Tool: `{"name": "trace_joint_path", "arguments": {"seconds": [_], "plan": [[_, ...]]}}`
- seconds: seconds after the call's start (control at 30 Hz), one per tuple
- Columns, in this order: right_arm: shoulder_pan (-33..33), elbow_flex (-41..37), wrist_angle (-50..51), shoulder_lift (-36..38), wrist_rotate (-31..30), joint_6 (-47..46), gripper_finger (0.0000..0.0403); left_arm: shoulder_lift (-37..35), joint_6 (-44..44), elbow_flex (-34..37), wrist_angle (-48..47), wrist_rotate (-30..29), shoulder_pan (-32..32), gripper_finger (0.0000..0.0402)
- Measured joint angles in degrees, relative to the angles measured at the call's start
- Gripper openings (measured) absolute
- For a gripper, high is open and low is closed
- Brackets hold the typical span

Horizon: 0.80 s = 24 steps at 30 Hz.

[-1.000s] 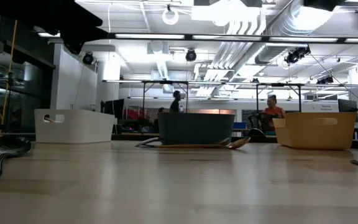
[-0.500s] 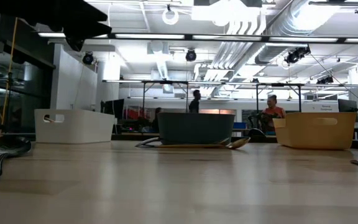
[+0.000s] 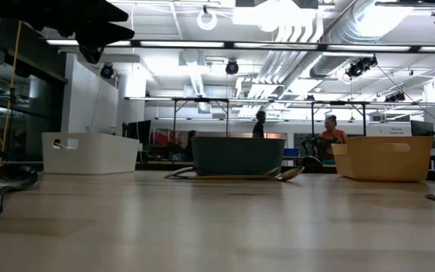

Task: Sort silverware by color (type)
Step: Put the purple spoon into the transparent bin, then put the black spoon into the blue bin

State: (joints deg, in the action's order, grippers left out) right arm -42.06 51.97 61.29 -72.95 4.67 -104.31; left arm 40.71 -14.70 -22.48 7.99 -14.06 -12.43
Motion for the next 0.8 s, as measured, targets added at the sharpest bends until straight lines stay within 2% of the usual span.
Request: {"name": "trace_joint_path", "arguments": {"seconds": [0.13,0.37,0.6,0.67,0.8], "plan": [[0.3,-0.5,-1.1,0.0,-1.3,-0.3,0.0011,0.0,1.3,0.0,0.4,0.0,0.0,0.0152],[1.9,-0.4,-5.0,0.0,0.0,2.8,0.0069,0.0,1.3,0.0,0.5,0.0,0.0,0.0152],[3.4,3.2,-4.6,0.4,6.8,6.3,0.0138,0.0,1.3,0.0,0.5,0.0,0.0,0.0152],[3.4,5.0,-6.4,0.4,3.3,7.3,0.015,0.0,1.4,0.0,0.5,0.0,0.0,0.0152],[3.9,5.3,-17.5,0.1,-13.3,14.5,0.0157,0.0,1.4,0.0,0.4,0.0,0.0,0.0152]]}}
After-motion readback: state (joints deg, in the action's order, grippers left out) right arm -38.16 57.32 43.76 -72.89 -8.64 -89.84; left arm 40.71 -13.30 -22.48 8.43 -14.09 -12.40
